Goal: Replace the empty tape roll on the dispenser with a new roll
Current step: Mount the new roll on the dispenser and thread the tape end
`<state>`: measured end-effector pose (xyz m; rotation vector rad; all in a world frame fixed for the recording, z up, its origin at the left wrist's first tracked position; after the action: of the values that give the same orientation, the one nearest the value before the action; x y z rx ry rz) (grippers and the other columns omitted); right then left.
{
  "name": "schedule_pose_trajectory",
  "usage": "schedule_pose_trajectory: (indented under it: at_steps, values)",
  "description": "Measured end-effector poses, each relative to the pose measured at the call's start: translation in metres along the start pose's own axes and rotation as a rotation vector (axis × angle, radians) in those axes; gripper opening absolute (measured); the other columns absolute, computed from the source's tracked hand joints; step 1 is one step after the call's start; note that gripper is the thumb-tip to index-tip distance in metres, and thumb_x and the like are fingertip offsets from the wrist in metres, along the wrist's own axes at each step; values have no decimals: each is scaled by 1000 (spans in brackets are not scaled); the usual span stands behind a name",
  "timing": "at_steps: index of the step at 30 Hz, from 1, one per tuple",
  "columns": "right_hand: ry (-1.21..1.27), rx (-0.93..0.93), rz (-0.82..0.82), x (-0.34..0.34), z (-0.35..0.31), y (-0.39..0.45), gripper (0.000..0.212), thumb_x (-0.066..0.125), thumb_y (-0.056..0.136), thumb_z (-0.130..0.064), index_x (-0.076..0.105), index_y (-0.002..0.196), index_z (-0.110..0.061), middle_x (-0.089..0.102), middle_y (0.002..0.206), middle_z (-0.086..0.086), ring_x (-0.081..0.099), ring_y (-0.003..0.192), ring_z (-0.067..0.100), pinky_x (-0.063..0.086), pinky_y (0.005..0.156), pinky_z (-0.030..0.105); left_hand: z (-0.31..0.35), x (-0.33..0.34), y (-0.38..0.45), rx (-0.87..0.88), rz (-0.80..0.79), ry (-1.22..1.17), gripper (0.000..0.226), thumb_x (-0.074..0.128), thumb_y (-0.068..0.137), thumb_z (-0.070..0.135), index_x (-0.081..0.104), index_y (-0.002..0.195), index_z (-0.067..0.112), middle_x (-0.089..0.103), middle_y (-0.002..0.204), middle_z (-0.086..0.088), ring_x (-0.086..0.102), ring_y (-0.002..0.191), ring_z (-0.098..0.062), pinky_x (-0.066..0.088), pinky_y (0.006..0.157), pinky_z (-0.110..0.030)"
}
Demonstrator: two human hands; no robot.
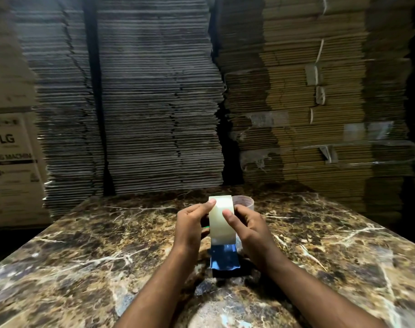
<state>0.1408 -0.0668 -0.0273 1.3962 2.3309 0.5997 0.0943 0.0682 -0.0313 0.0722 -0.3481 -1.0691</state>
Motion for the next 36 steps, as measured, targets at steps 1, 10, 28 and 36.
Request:
schedule_pose_trajectory:
  at_steps: [1,10,28,36]
  values:
    - [10,5,-7,1,1,1,21,62,92,-27,71,107,-15,75,97,7,72,87,20,60,71,37,3,0,1,18,-24,20,26,67,84,22,73,78,-3,70,73,-14,65,67,-25,50,57,-30]
    - [226,80,-142,5,5,4,23,58,92,1,67,112,9,75,79,-5,68,71,-2,47,57,10,6,0,0,52,-232,219,28,71,75,39,78,78,13,77,86,-9,71,85,-17,45,82,-42]
    - [14,96,-345,6,14,-2,47,82,54,-23,74,97,-6,75,94,4,70,89,12,56,75,24,-2,7,-3,44,-563,342,31,74,69,5,71,92,-15,77,82,-7,70,77,-13,53,71,-22]
    - [160,94,-354,9,5,-7,24,60,76,-8,69,96,1,73,68,-14,64,66,-6,44,58,6,-8,0,-1,41,-575,507,38,82,66,21,74,90,-8,72,98,-29,66,83,-26,50,76,-39]
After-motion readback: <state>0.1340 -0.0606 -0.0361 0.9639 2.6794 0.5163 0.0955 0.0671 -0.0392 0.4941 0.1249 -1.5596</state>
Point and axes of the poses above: each hand's wrist, its own y-axis towards the middle knuckle, its own x-axis out of the palm, z = x × y, the point moved 9 cm from there along y, towards the middle knuckle
